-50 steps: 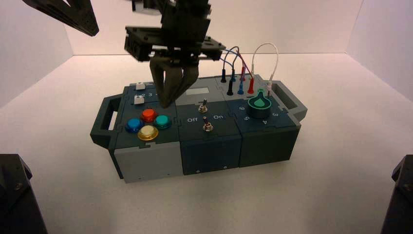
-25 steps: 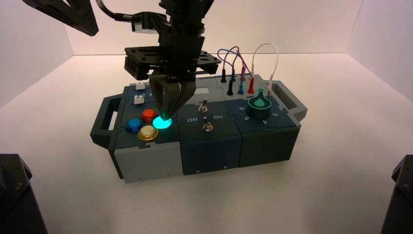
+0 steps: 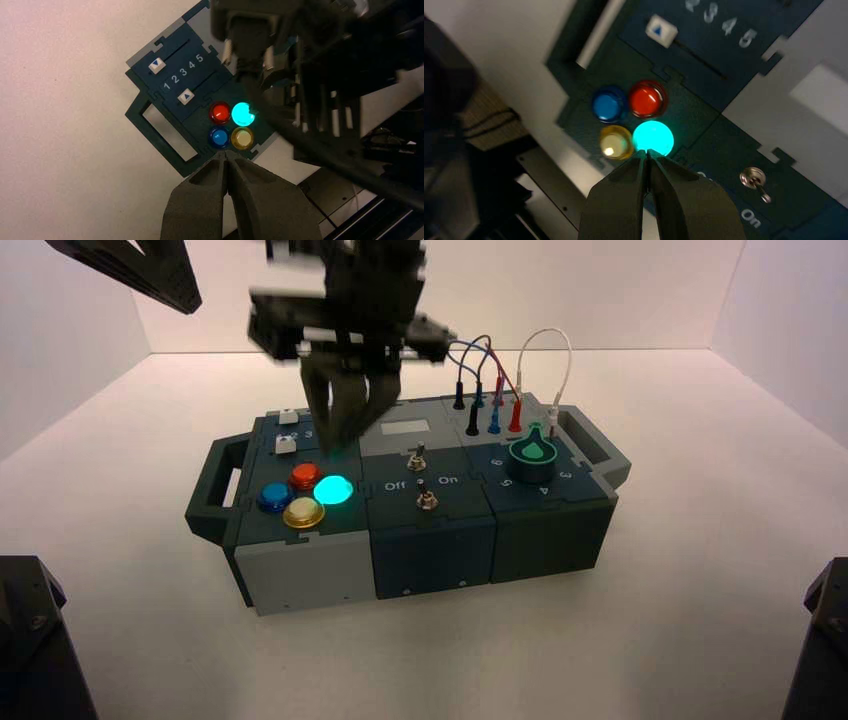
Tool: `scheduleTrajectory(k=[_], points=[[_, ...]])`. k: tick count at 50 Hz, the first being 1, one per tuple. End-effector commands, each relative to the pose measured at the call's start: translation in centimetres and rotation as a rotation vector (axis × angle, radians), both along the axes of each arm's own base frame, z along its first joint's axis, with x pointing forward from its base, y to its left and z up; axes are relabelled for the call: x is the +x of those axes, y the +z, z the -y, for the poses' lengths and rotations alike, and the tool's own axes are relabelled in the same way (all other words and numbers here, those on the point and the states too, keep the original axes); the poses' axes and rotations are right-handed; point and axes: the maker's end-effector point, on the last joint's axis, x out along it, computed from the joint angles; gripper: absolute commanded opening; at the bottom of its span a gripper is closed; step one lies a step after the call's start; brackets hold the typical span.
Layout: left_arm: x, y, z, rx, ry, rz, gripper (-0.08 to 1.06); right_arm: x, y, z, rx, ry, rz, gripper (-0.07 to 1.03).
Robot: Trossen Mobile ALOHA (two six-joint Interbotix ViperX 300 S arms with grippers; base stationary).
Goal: Push the green button with the right gripper.
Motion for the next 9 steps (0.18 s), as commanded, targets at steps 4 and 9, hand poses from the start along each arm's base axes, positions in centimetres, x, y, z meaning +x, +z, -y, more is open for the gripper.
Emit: scheduleTrajectory(k=[4, 9], points=[[0.2, 0.73, 0.19, -0.003, -0.011, 0.014, -0.03, 0.35, 2.1, -0.62, 0.059, -0.018, 0.036, -0.03], [0.19, 0.84, 0.19, -0.005, -0.012, 0.016, -0.03, 0.41, 1.99, -0.63, 0.062, -0.02, 0.04, -0.03]])
